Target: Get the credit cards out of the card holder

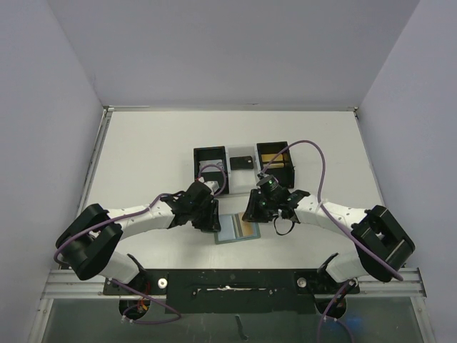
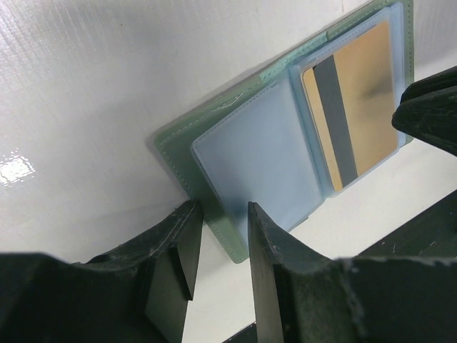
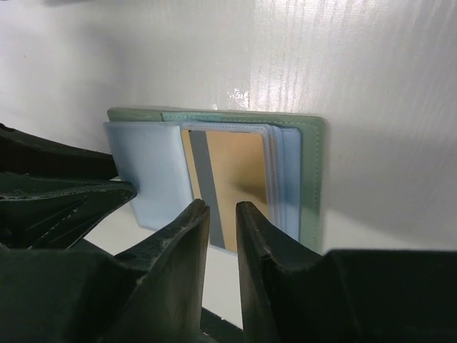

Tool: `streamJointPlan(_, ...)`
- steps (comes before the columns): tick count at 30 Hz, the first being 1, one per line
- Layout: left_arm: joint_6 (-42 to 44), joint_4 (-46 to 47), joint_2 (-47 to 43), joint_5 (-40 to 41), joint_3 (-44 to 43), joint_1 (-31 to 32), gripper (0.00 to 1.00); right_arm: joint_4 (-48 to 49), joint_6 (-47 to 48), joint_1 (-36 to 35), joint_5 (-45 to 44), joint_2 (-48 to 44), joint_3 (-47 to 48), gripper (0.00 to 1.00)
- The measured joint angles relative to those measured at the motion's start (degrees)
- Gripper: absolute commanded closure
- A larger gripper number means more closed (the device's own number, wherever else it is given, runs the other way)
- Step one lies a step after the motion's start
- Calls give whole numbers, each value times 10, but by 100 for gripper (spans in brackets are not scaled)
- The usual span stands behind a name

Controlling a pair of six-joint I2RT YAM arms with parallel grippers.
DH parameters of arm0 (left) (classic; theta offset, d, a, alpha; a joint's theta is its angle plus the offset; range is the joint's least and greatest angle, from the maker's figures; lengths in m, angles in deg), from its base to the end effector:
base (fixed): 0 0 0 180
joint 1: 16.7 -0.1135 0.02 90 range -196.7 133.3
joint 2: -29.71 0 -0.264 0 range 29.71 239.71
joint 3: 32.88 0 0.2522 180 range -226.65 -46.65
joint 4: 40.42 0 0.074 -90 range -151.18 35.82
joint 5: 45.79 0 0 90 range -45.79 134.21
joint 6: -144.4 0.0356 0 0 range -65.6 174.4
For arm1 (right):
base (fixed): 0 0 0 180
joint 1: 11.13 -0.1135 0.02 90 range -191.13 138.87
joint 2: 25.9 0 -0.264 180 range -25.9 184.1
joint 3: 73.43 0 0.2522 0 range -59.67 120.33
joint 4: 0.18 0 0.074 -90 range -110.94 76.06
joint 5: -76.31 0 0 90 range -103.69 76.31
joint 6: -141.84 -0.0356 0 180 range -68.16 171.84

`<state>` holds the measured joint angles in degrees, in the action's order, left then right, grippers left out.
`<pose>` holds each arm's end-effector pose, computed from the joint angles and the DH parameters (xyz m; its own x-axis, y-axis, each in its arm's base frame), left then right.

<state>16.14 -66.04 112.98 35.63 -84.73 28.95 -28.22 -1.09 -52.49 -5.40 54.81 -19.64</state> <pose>0.1805 -0.1923 0.1526 -0.9335 0.0790 -0.3497 0.2366 0.8687 -0.4352 0.1955 0.1789 0.1704 -0.9417 0.2229 -0.2519 0.0587 0.8464 0.5293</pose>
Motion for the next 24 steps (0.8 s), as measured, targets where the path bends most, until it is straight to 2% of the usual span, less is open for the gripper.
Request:
streamJointPlan(4, 0, 0, 0, 0, 0, 0, 68, -15, 0, 0, -12, -2, 0, 66)
streamJointPlan(13, 0, 5, -21, -3, 0, 0, 68, -12, 1, -3, -10, 21, 0, 72)
streamJointPlan(19, 2, 16, -14, -30, 0, 0, 68, -23, 0, -9, -15, 26, 10, 63)
streamJointPlan(24, 2, 16, -14, -32, 0, 0, 68, -68, 11, -19, -44, 22, 38, 59)
